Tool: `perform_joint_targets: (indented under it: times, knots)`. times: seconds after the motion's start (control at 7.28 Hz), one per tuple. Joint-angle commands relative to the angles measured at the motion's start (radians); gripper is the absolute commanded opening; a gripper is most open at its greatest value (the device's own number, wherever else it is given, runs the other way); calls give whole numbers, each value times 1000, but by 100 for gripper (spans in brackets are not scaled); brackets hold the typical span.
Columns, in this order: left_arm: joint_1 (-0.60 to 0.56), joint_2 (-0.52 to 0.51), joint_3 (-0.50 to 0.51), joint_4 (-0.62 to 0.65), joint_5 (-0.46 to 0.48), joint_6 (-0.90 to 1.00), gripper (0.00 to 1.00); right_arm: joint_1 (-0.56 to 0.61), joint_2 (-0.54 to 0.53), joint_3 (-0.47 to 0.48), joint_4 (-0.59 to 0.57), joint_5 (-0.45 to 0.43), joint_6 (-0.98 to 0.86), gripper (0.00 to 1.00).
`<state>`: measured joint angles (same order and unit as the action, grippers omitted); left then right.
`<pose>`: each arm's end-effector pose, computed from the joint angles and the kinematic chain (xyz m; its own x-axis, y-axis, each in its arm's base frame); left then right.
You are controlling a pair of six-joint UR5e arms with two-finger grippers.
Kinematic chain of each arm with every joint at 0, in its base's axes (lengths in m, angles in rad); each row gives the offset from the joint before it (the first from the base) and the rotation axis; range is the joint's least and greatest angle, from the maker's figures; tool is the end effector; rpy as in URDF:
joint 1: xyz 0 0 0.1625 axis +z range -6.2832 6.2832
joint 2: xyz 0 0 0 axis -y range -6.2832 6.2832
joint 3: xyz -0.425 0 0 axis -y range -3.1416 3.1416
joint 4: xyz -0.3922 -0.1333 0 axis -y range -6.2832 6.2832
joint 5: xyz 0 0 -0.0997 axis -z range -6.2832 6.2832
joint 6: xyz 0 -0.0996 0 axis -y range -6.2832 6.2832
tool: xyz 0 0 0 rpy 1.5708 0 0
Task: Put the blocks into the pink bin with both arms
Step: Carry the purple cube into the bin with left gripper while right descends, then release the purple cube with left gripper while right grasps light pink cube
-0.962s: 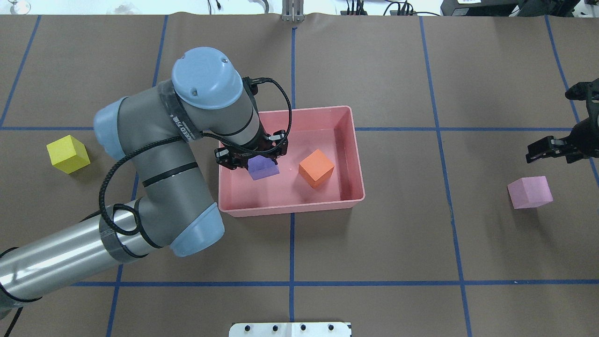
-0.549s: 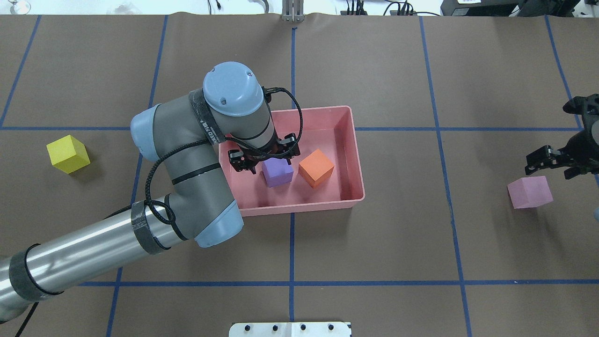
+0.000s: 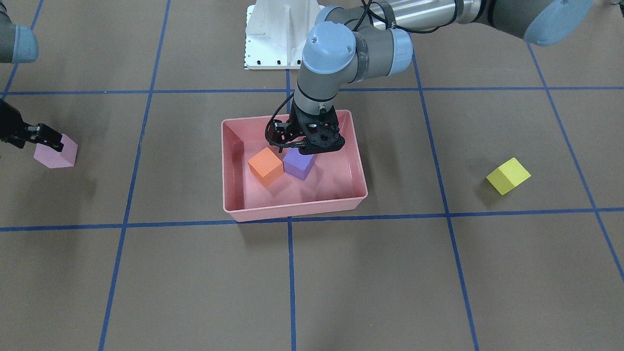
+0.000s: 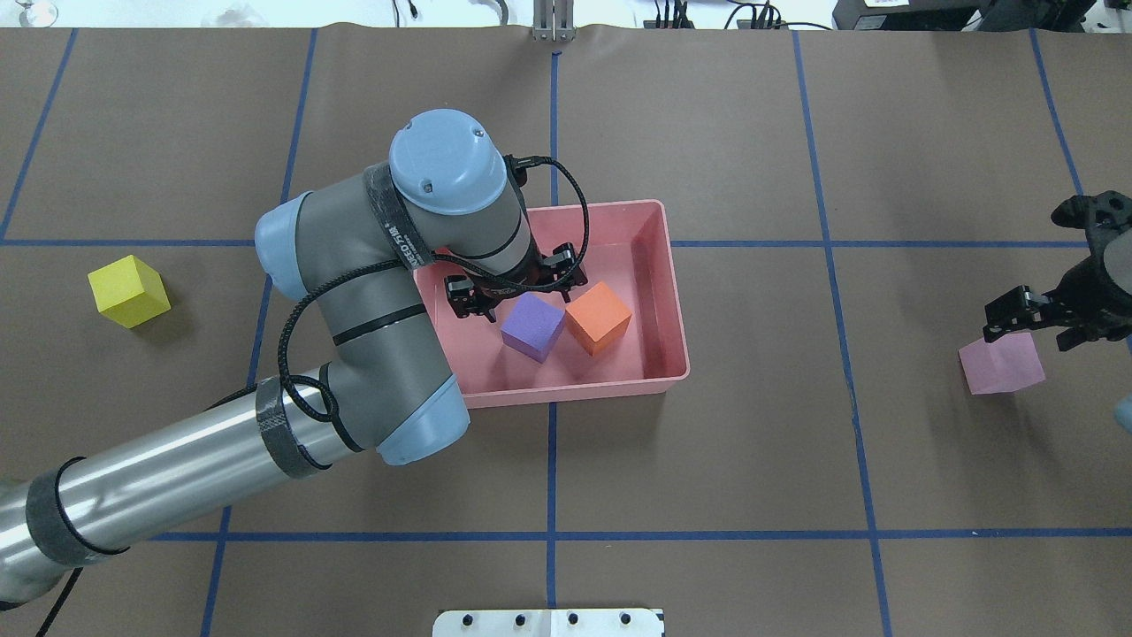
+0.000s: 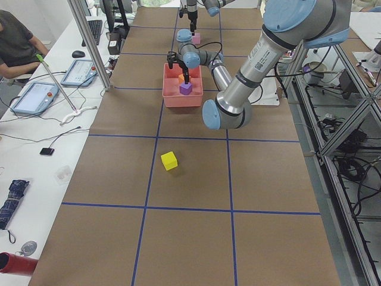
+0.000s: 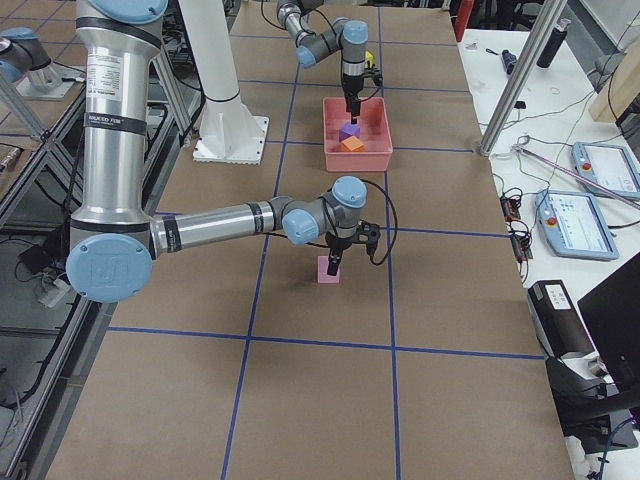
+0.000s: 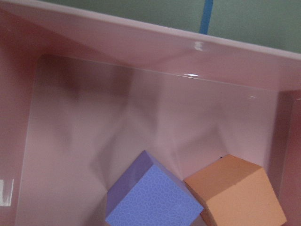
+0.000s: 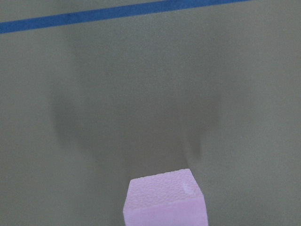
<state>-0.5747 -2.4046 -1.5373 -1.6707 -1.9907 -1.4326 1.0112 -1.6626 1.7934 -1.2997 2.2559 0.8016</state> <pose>0.5549 -0.4698 0.1451 0.5481 -0.2051 -0.8109 0.1542 0.9776 -0.1430 -0.1909 -0.4372 0.5665 0.7161 0.1286 0.6861 -0.0373 0.9885 -0.1463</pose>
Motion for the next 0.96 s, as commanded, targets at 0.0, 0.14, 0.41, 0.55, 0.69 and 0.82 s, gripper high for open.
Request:
perform_joint_targets:
  times: [0.0,0.14,0.41,0.55,0.69,0.82]
  knots:
    - [-8,-2,-6,5,6,-2,99,-54,3,-26,0,-10,-5,99]
    - [-11,-2,-15,5,6,-2,99,-71,1,-31,0,-21,-11,99]
    - [-87,-2,-67,37,1,7,99,-83,0,-40,0,-38,-47,99]
    - [-175,5,-130,90,-8,42,97,-83,0,-42,0,-38,-50,89]
    - [-235,98,-223,132,-34,204,97,-83,0,-42,0,-36,-65,60]
    - [-316,225,-309,137,-72,335,97,-83,-2,-42,0,-36,-67,34]
